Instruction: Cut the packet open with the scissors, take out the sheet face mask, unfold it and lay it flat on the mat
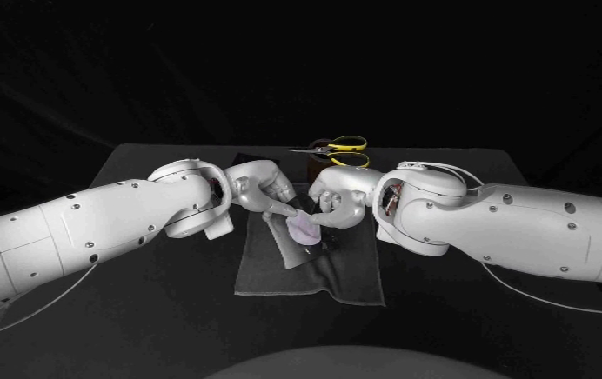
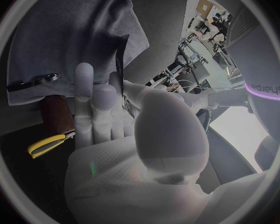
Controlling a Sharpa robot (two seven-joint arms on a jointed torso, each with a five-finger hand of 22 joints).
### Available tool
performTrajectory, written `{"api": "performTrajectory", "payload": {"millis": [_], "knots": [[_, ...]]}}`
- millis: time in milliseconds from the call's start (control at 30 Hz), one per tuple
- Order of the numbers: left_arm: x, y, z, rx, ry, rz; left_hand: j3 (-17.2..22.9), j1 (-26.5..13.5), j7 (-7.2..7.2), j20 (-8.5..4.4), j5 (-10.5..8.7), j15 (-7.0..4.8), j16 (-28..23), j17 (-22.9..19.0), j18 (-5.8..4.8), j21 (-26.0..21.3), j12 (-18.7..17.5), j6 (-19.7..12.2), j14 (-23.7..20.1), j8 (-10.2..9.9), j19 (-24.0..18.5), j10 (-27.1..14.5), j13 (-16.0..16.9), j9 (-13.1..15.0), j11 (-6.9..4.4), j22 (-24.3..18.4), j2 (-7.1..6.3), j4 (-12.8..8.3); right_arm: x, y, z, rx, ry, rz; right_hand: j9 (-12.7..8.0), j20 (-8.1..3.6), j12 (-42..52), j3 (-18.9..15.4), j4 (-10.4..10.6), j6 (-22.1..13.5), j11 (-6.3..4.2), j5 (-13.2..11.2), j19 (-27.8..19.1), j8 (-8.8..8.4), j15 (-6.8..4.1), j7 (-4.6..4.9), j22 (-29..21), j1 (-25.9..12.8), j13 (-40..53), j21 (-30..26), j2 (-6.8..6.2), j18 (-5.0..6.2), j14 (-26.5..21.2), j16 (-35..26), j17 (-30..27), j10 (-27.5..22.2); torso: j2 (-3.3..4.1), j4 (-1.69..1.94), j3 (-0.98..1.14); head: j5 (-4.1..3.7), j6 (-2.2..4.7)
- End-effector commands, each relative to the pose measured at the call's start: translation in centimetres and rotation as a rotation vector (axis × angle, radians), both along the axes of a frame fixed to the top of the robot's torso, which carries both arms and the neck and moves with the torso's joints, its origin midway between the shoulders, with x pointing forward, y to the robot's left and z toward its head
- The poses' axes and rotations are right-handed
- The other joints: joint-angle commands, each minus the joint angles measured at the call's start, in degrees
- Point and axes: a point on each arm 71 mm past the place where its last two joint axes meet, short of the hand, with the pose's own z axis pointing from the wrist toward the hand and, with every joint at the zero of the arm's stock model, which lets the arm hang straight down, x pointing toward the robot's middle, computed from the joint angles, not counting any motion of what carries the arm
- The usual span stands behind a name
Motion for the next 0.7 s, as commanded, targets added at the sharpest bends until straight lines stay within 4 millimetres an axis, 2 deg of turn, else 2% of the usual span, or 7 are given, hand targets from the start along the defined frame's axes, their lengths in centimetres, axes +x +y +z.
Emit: {"api": "performTrajectory", "payload": {"millis": [33,133,167,267,333,400,700], "knots": [[-0.1,-0.4,0.1,-0.036,0.011,-0.018,3.3,1.1,-0.10,-0.90,-0.01,-0.74,1.5,0.5,0.76,1.4,0.1,1.0,0.7,0.9,-0.2,1.9,0.3,0.7,-0.70,1.1,-0.49,-0.2,0.0,0.1,0.5,0.034,-0.026,-0.015,2.8,-0.08,-0.3,0.7,-0.4,0.4,-0.10,0.1,-0.2,0.82,0.00,-0.13,0.0,-0.1,0.1,0.3,0.30,1.16,0.4,0.1,-0.1,0.4,0.00,-0.03,0.01,0.10,0.07],[0.0,-0.4,0.2,-0.041,0.003,-0.012,10.2,-0.6,-0.26,-1.30,-0.18,-0.88,2.8,0.5,0.70,3.6,-0.5,1.1,0.8,1.4,-1.1,2.7,0.3,1.2,-1.06,3.0,-3.83,0.4,-0.1,0.0,0.7,0.065,-0.034,-0.029,2.7,-0.07,-0.7,0.8,-0.6,-0.1,0.01,0.1,-0.3,0.70,0.06,-0.03,0.2,-0.3,0.0,0.3,-0.23,1.13,0.0,-1.0,-1.4,0.1,-0.01,-0.05,0.02,0.12,0.05],[0.0,-0.3,0.2,-0.042,0.000,-0.010,10.2,-0.6,-0.26,-1.30,-0.18,-0.88,2.8,0.5,0.70,3.6,-0.5,1.1,0.8,1.4,-1.1,2.7,0.3,1.2,-1.06,3.0,-3.83,0.4,0.0,-0.1,0.8,0.084,-0.035,-0.039,2.7,-0.01,-1.2,0.8,-0.8,-0.6,0.22,0.1,-0.5,0.48,0.20,0.18,0.2,-0.4,-0.2,0.3,-0.57,1.08,-0.5,-2.0,-2.7,-0.6,-0.01,-0.04,0.02,0.13,0.05],[0.1,-0.3,0.2,-0.043,-0.005,-0.007,15.7,-2.7,-0.30,-1.30,-0.18,-0.92,3.2,0.3,0.75,4.5,-0.6,1.3,0.8,1.9,-1.7,3.3,0.5,1.8,-1.19,3.9,-6.06,-0.1,0.2,-0.5,1.0,0.135,-0.033,-0.072,1.8,0.98,-4.4,0.1,-0.4,-4.3,2.23,0.1,-3.0,-1.61,1.91,2.35,0.0,-2.0,-1.1,-0.9,-2.29,0.55,-4.1,-5.9,-6.0,-5.2,-0.05,-0.04,-0.01,0.12,0.02],[0.1,-0.2,0.2,-0.045,-0.008,-0.007,22.6,-6.7,-0.30,-1.26,-0.05,-1.07,3.6,-0.1,0.74,5.2,-0.6,1.2,0.9,2.7,-2.1,3.9,0.9,2.7,-1.06,4.7,-8.48,-2.1,0.5,-1.0,1.0,0.177,-0.022,-0.100,0.2,2.37,-8.1,-1.4,0.6,-8.2,4.76,0.3,-5.1,-4.66,4.08,5.04,-0.6,-3.8,-2.4,-2.6,-4.41,0.03,-6.4,-7.4,-6.8,-11.1,-0.06,-0.03,0.00,0.12,0.02],[0.0,-0.1,0.3,-0.051,-0.014,-0.009,24.5,-8.0,-0.35,-1.26,-0.03,-1.09,3.7,-0.3,0.73,5.4,-0.5,1.1,0.9,2.9,-2.2,4.0,1.0,3.0,-1.09,4.9,-8.99,-3.1,0.8,-1.7,0.9,0.223,0.018,-0.135,-1.0,3.71,-10.9,-3.8,0.9,-10.1,6.45,0.9,-7.3,-6.89,5.61,6.40,-1.8,-4.4,-2.7,-4.9,-6.14,-0.16,-9.6,-10.0,-8.2,-15.6,-0.02,0.02,-0.01,0.14,0.08],[-0.3,0.3,1.0,-0.126,-0.065,-0.037,28.7,-12.1,-0.44,-1.23,-0.05,-1.12,3.5,-0.9,0.71,5.3,-0.4,1.1,0.3,3.7,-2.8,4.2,1.3,3.8,-1.15,5.3,-10.18,-6.5,0.8,-4.3,0.3,0.344,0.207,-0.188,-3.2,6.27,-10.6,-13.9,5.2,-11.9,6.61,2.2,-9.4,-10.41,6.51,6.19,-7.3,-6.5,-2.4,-13.0,-6.18,1.18,-13.9,-16.5,-13.3,-15.4,0.04,0.01,-0.11,-0.04,0.54]]}}
